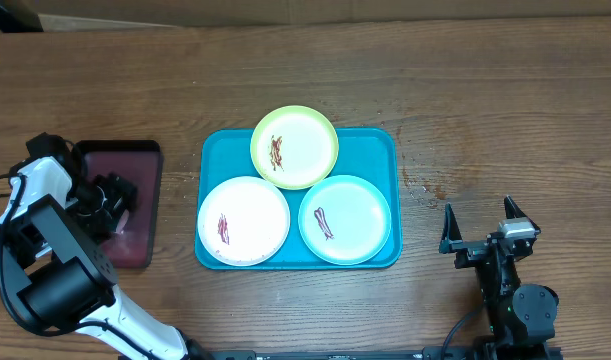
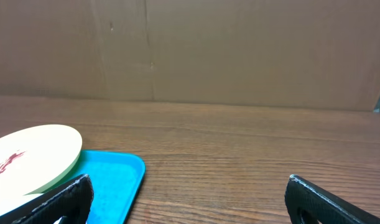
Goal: Clean dirty plates on tray and stack at the side
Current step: 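Grasp the green sponge with the left gripper and dip it in water, then lift the sponge with the left gripper and carry it toward the tray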
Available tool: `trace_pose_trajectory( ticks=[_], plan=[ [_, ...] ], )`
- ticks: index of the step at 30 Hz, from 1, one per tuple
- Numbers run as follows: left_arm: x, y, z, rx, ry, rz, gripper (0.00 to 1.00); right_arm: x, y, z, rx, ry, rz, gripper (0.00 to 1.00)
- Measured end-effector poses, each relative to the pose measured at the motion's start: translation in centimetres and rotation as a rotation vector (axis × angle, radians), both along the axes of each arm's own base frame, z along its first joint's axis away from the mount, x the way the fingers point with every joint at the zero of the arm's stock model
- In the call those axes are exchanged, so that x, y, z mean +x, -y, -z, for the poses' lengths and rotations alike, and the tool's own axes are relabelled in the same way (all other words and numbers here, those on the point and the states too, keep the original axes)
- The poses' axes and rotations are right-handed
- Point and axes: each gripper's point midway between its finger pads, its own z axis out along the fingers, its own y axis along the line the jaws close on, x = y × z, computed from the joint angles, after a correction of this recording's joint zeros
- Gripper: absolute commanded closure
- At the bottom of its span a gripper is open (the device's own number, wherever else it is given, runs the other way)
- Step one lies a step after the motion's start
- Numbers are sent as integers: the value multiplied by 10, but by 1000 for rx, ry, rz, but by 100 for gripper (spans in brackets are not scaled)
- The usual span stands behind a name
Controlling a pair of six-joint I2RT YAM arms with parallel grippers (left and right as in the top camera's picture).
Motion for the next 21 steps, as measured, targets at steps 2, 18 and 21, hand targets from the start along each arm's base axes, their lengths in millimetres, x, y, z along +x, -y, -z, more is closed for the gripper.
trace_pose_trajectory(
  ticks=[2, 18, 21],
  plan=[
    [2, -5, 0, 28, 2, 2, 0, 0, 0, 0, 0, -1, 0, 0],
    [8, -18, -1, 95, 18, 4, 96, 0, 0, 0, 0, -1, 0, 0],
    [4, -16, -1, 87, 4, 4, 96, 0, 0, 0, 0, 0, 0, 0]
  ],
)
